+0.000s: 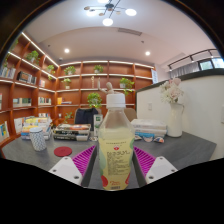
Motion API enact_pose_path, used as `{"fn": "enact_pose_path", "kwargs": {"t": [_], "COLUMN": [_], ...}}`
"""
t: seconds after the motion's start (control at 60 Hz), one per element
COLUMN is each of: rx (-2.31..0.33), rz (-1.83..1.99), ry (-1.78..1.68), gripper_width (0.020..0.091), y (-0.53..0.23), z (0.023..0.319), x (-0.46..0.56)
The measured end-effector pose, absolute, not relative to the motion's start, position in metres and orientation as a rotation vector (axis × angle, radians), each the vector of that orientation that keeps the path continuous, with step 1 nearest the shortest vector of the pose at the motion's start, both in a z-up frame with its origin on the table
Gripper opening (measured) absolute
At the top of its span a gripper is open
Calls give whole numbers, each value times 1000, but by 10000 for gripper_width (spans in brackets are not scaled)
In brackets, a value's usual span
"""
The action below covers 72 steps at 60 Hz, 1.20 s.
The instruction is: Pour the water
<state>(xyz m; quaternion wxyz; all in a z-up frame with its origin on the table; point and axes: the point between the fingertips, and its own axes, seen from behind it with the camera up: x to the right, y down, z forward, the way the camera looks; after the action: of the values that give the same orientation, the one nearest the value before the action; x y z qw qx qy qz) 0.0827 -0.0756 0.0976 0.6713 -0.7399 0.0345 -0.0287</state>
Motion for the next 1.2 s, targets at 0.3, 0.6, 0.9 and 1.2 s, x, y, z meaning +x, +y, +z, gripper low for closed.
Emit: {"fn": "enact_pose_path", "kwargs": {"t": [0.3, 0.6, 0.9, 1.2], "rx": [-1653, -1679, -1601, -1262], "rz": [-94, -179, -568, -1067], "ry": [50, -56, -656, -1222], "gripper_width": [362, 330, 334, 335], "y": [-65, -59, 12, 75], "z": [96, 102, 121, 146], "x": [83, 73, -36, -116]}}
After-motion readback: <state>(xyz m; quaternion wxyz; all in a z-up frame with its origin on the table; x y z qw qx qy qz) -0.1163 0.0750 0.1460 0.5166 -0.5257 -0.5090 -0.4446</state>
